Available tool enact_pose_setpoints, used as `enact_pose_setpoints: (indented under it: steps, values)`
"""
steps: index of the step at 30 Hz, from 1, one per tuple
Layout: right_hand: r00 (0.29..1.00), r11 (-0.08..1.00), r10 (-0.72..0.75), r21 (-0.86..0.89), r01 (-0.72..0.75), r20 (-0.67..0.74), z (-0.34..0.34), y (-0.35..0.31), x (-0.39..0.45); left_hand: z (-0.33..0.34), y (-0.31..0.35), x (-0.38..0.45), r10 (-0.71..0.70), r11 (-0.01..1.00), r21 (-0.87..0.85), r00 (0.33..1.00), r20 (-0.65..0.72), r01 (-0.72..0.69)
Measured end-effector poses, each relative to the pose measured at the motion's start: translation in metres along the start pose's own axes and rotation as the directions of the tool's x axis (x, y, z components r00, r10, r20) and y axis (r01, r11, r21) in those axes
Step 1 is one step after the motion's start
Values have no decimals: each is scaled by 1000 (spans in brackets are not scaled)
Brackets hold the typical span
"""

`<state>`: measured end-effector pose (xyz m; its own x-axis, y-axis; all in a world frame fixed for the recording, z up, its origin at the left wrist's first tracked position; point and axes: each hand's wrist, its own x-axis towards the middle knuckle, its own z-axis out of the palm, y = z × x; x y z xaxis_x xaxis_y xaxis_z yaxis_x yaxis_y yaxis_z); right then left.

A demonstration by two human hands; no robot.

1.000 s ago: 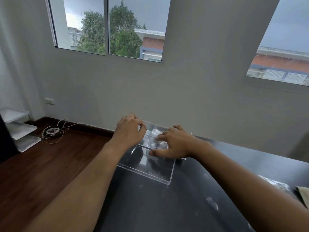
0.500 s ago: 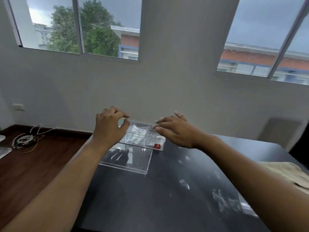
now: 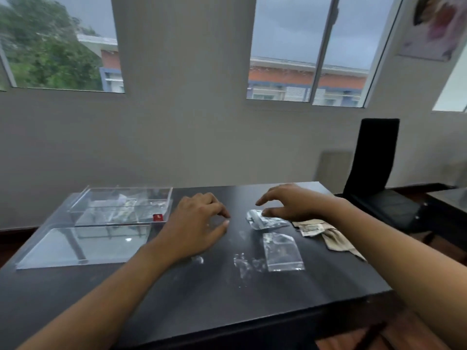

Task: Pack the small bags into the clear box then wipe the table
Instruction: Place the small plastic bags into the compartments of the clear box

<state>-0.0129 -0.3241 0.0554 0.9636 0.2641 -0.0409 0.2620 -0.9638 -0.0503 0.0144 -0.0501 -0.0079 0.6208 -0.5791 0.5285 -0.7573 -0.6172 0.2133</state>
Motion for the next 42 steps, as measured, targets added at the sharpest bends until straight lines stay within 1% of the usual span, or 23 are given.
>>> enact_pose_setpoints:
  steps: [4,7,10,13,15,18,20,22,25,28,31,34,36,38,40,42]
  values:
    - [998,999,40,31,-41,44,10,12,-17,26,18,22,-3,1000,9,996,93,2]
    - [998,997,43,65,-46,54,9,7,-33,41,19,40,-20,998,59,983,181,10]
    - [988,997,83,-7,-83,133,4,-2,-50,51,20,56,0,999,52,953,304,-17]
    - [985,996,74,-62,-65,156,4,-5,-59,58,22,68,50,998,11,912,407,-59]
    - [986,998,61,-27,-58,156,9,-2,-57,63,23,72,79,997,-26,907,415,-75]
    - [979,985,103,121,-125,178,20,4,-52,70,23,75,93,996,-35,912,401,-86]
    - [974,973,117,175,-152,192,24,8,-47,73,22,75,103,995,-34,917,385,-98]
    - [979,980,110,145,-136,173,19,6,-49,73,22,77,105,994,-32,915,389,-101]
    - [989,991,108,63,-115,104,8,6,-57,70,21,81,96,995,-15,907,410,-98]
    - [992,991,115,67,-118,43,6,11,-58,72,22,83,74,995,25,913,401,-92]
    - [991,983,130,130,-127,-13,4,16,-57,77,23,81,8,1000,-8,919,394,-5]
    - [986,961,159,235,-143,-51,6,26,-57,84,26,82,-61,997,-19,936,347,72]
    - [983,949,174,278,-151,-61,8,30,-58,86,28,84,-138,981,-86,934,330,175]
    - [980,940,185,305,-154,-78,8,30,-58,83,28,88,-252,933,-151,891,377,327]
    - [973,933,213,314,-176,-88,10,30,-58,81,26,91,-359,875,-146,821,444,462]
    - [967,914,240,356,-196,-83,12,28,-57,78,25,92,-417,844,-117,779,469,523]
